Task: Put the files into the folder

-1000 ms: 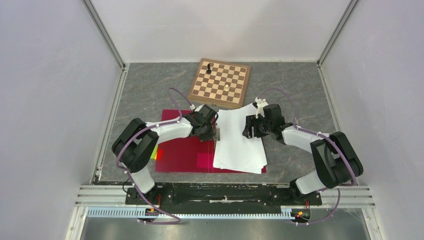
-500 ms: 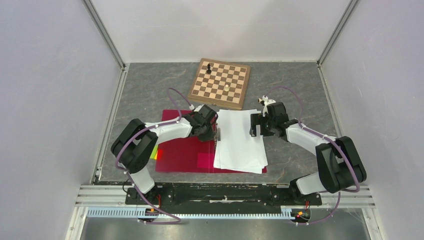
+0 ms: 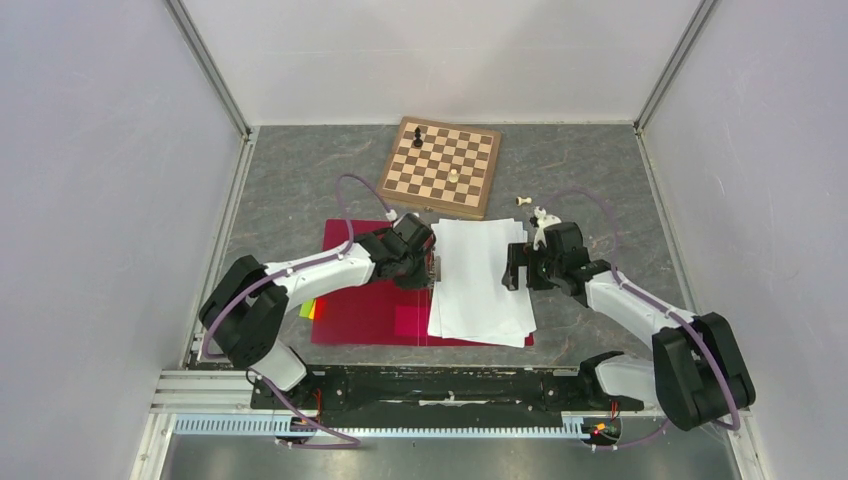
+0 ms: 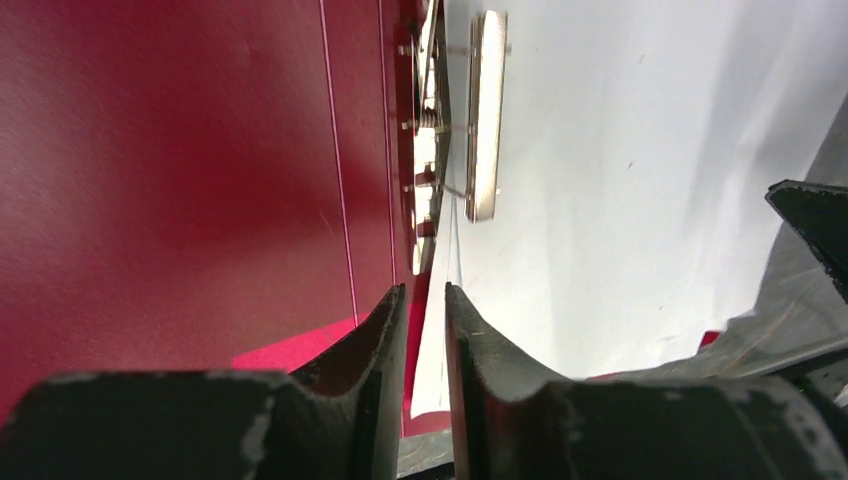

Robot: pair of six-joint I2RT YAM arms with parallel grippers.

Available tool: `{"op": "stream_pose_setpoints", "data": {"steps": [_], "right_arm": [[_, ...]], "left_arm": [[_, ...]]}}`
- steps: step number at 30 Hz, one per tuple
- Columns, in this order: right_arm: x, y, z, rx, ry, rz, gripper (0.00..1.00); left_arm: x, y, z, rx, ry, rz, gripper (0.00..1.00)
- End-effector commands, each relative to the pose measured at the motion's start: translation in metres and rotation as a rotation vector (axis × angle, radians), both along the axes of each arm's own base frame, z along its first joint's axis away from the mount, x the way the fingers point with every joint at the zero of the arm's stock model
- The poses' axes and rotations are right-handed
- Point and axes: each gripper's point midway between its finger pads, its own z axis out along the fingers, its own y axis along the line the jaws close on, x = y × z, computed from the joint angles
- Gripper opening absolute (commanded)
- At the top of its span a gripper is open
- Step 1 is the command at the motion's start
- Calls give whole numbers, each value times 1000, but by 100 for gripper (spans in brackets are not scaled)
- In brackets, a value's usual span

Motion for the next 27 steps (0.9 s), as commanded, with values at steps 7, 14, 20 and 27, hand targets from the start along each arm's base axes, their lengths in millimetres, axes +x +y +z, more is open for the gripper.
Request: {"op": "stream_pose_setpoints", "data": {"steps": [7, 14, 20, 27], "right_arm": [[-32, 15, -6, 42, 26, 34, 98], [-41, 22, -11, 8, 37, 50, 98], [-46, 25, -11, -21, 38, 60, 98], [-50, 34, -9, -46, 33, 85, 98]], "left_arm": [[-35, -8, -22, 27, 39, -111, 18], [-44, -16, -30, 33, 60, -130, 15], [-49, -20, -33, 29, 71, -134, 12], [-54, -28, -29, 3, 75, -138, 12]]}}
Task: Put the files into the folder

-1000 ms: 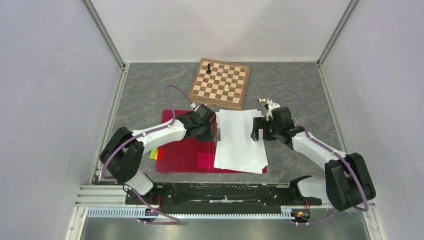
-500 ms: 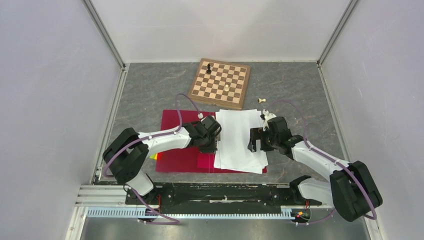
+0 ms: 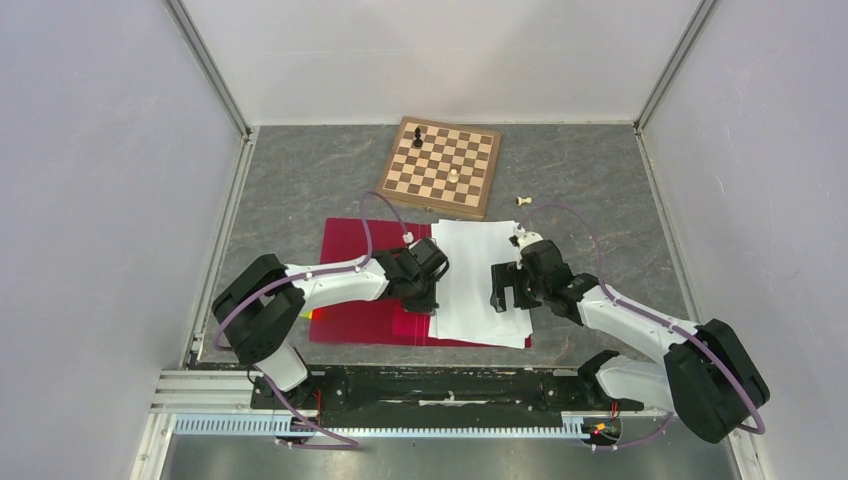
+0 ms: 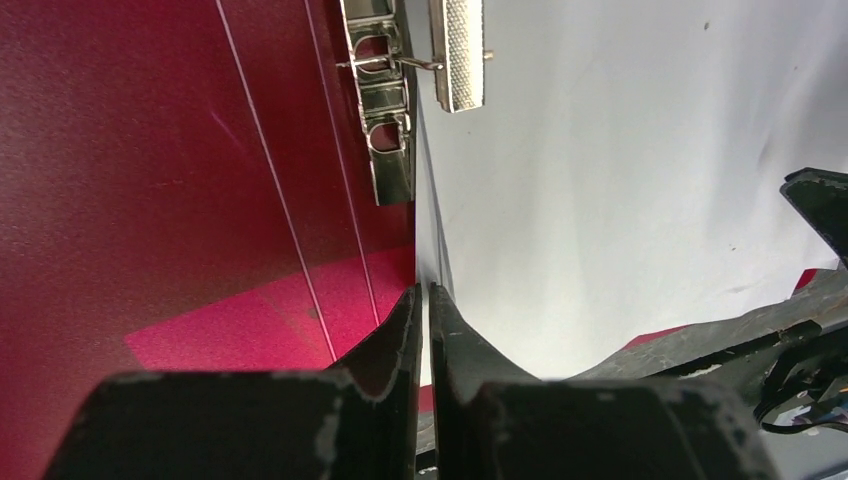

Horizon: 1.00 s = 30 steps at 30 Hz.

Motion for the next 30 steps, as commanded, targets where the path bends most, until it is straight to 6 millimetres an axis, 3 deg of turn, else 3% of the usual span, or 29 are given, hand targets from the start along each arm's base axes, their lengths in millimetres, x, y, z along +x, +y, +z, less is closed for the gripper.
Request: {"op": "stream_pose_setpoints", "data": {"steps": [1, 8, 12, 19, 30], "right_arm": [[-3, 5, 5, -12, -2, -3, 98], [0, -7, 5, -78, -20, -31, 98], [-2, -7, 6, -69, -16, -32, 98], [-9, -2, 10, -22, -15, -24, 98], [-21, 6, 3, -7, 12, -3, 98]], "left_arm": [[1, -14, 8, -55, -13, 7, 12], [15, 8, 25, 40, -104, 22, 22], [16, 15, 22, 76, -109, 23, 23], [10, 12, 5, 72, -71, 12, 14], [5, 7, -8, 64, -33, 18, 9]]}}
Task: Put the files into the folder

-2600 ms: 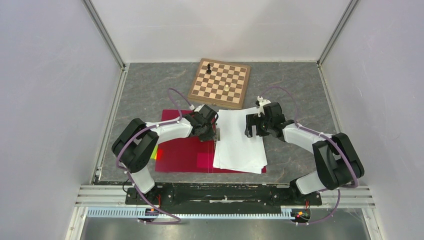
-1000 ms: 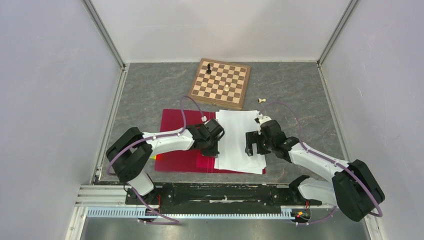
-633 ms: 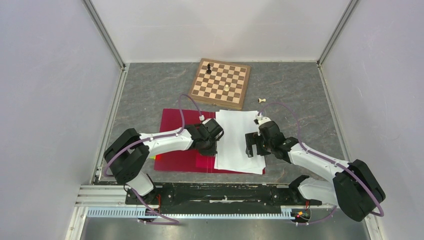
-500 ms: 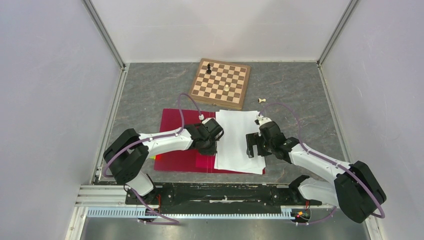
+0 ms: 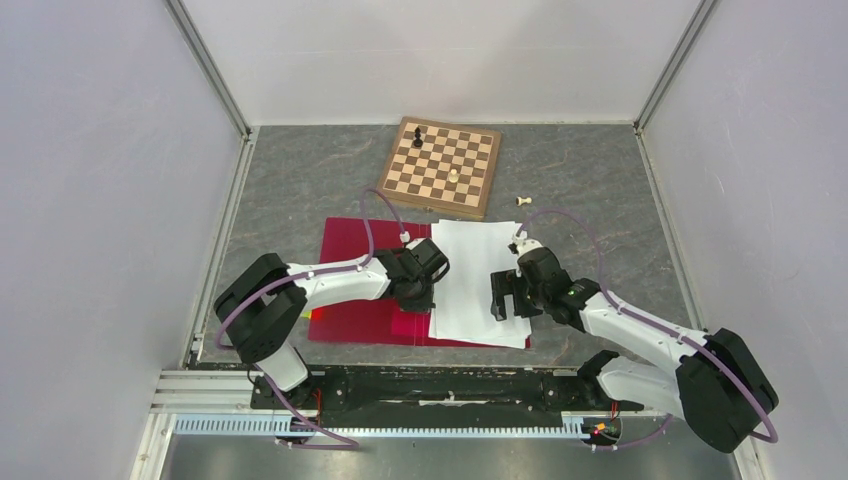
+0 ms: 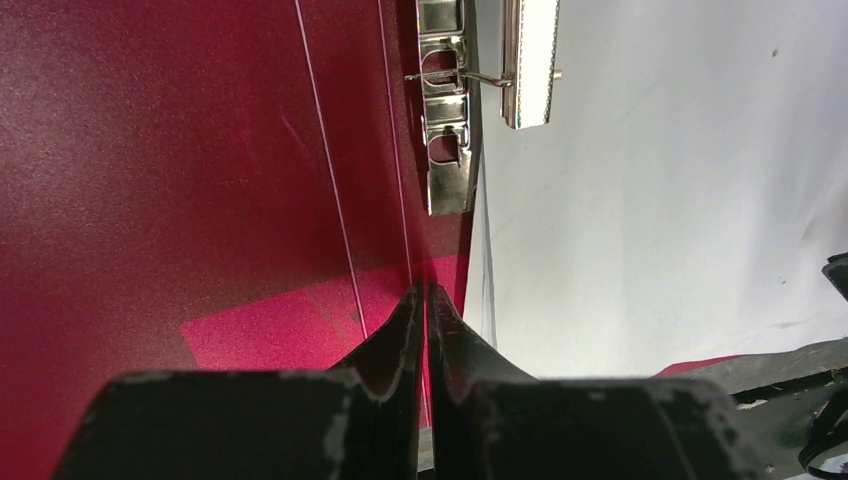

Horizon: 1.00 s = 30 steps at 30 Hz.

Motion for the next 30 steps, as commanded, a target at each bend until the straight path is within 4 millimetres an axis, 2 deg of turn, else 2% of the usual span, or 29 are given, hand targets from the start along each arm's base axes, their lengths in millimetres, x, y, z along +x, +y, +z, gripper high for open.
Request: {"op": "stream_pose_setpoints", "data": {"steps": [1, 9, 15, 19, 25, 30], "right_arm": [[-3, 8, 3, 30, -5, 3, 98], [-9, 20, 5, 42, -4, 28, 98], [-6, 4, 3, -28, -25, -14, 98], [2, 0, 9, -37, -49, -30, 98], [27, -6, 26, 13, -89, -66, 98], [68, -22, 39, 101, -141, -157, 98]], "left_arm": [[1, -6, -4, -21, -3, -2, 8], [-1, -7, -8, -27, 7, 6, 7], [-1, -3, -6, -15, -1, 10, 6], [6, -1, 8, -5, -37, 6, 9], [22, -1, 33, -16, -82, 8, 14], [48, 4, 45, -46, -100, 52, 14]]}}
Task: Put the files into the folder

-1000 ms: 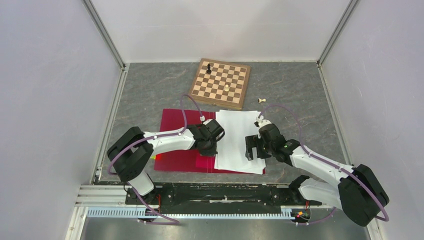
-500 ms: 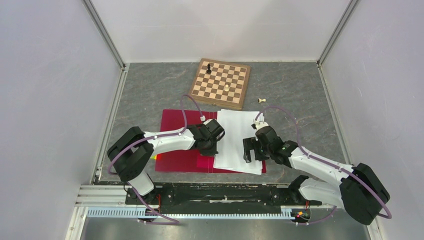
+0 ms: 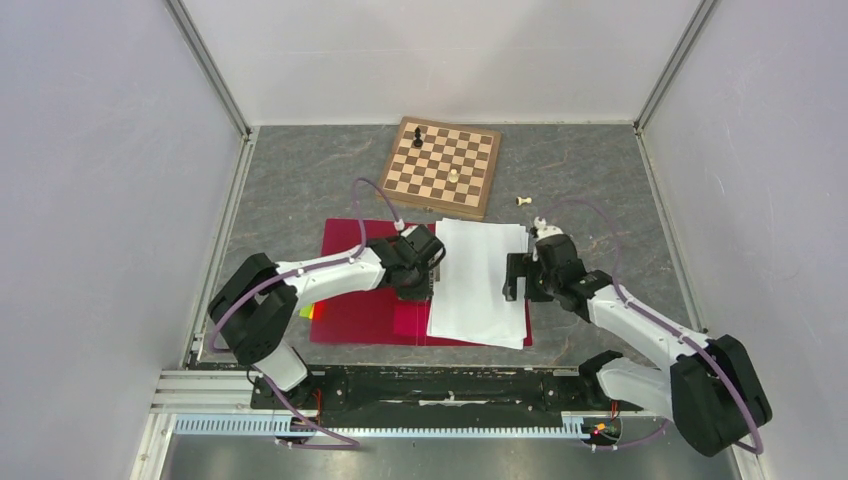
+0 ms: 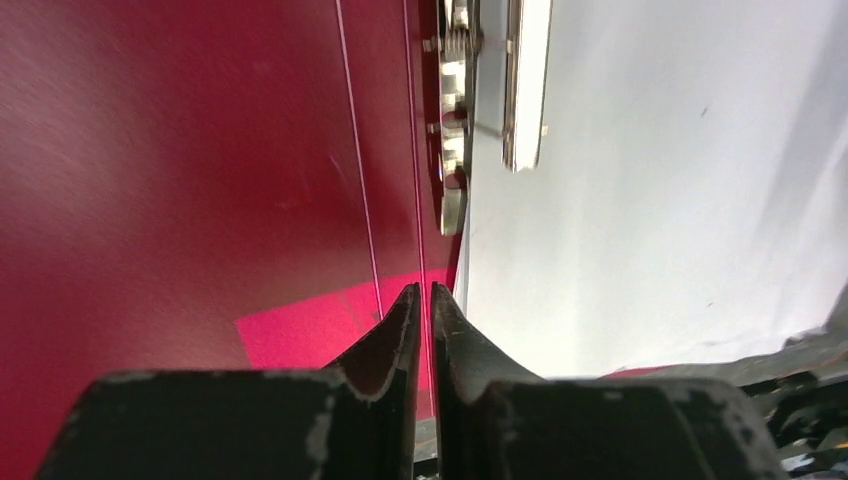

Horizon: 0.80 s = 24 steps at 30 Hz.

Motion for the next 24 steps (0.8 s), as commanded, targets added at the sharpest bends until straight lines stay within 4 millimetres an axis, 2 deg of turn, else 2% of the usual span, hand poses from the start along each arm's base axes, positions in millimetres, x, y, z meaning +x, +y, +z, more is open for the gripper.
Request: {"op": "stream_pose_setpoints", "data": {"steps": [1, 5, 9, 12, 16, 24], "right_arm": [[53, 0, 32, 96, -141, -47, 98], [87, -9, 36, 121, -193, -117, 98], [116, -13, 31, 149, -210, -168, 98], [134, -13, 28, 158, -223, -187, 98], [147, -9, 19, 172, -205, -202, 98], [147, 2, 8, 218, -164, -188, 98]], "left_arm": [[41, 0, 29, -52, -84, 37, 14], [81, 6, 25, -77, -89, 120, 12], [130, 8, 27, -77, -134, 170, 11], [154, 4, 21, -50, -137, 174, 11], [170, 0, 8, -28, -117, 181, 11], [186, -8, -4, -9, -103, 184, 10]]}}
